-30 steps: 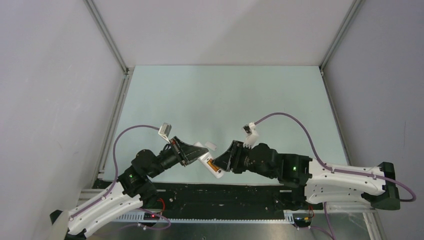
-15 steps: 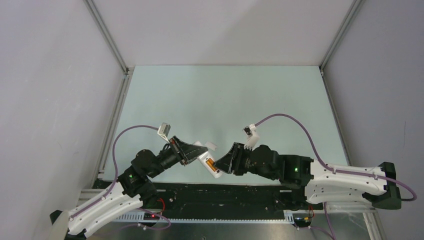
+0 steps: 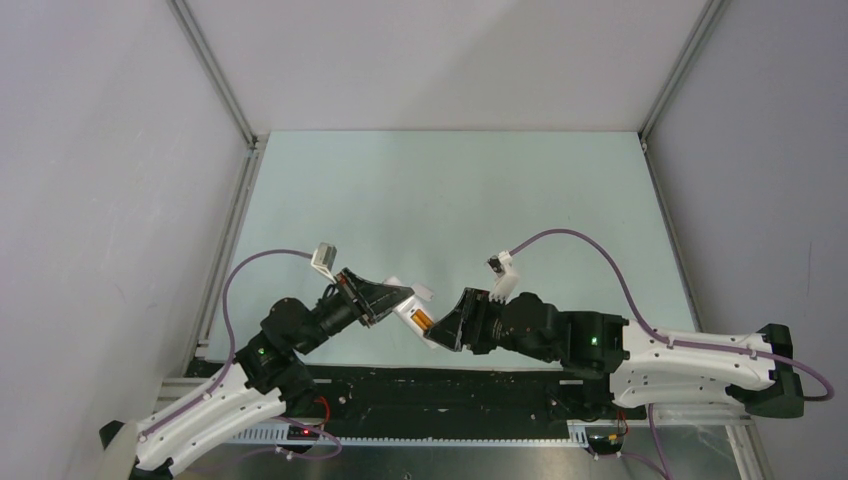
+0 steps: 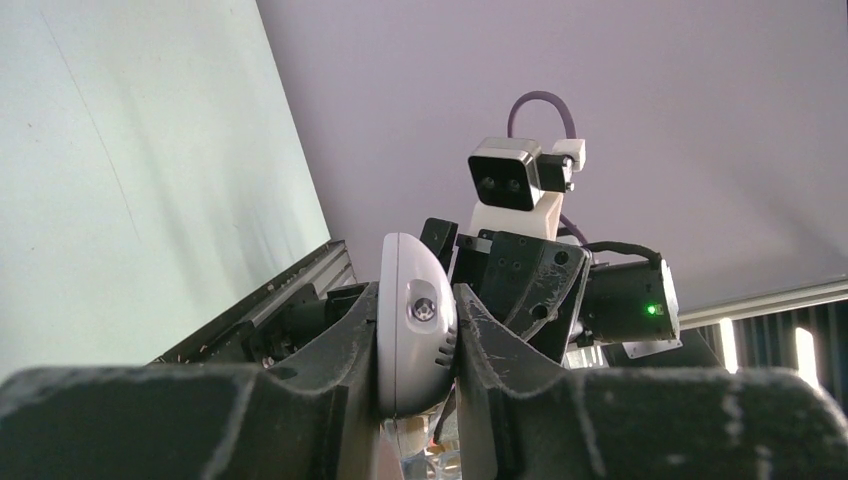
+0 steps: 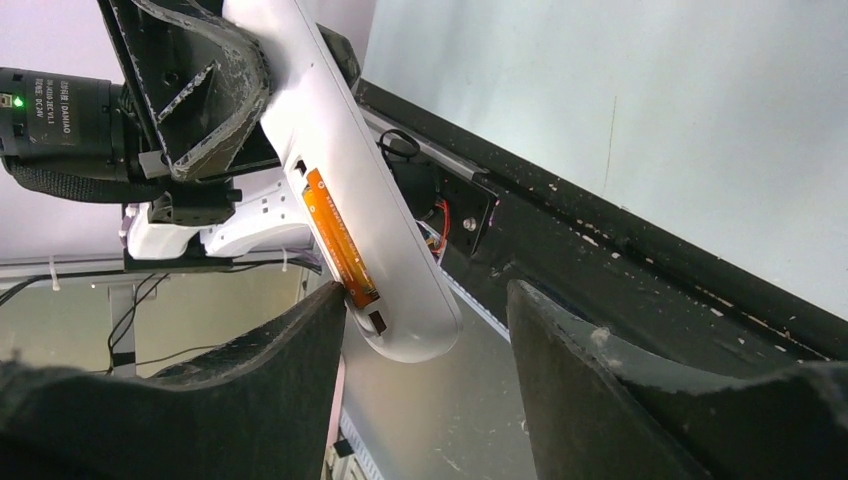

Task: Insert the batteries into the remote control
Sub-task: Load the battery into the remote control.

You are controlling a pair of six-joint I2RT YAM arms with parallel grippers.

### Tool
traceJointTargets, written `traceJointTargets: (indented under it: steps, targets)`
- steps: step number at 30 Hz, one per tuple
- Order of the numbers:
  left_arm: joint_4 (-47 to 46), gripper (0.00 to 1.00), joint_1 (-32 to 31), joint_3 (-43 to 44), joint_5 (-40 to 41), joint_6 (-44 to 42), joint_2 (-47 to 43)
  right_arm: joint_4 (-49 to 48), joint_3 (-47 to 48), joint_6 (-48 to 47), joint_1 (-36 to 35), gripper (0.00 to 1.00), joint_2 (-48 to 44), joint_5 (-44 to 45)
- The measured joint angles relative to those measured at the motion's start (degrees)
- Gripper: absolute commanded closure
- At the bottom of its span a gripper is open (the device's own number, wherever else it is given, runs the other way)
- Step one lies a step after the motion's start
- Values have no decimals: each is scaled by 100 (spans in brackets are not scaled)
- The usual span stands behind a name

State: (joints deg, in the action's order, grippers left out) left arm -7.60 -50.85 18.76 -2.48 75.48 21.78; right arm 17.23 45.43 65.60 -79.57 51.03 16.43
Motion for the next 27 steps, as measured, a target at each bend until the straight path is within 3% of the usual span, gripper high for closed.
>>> traceJointTargets:
  steps: [11, 27]
  targets:
    - [-90, 100, 0, 9, 37, 2, 24, -175, -11, -120, 0, 34, 2, 186]
    - [-120, 100, 33, 22, 127, 13, -20, -671, -22, -140, 33, 65, 140, 229]
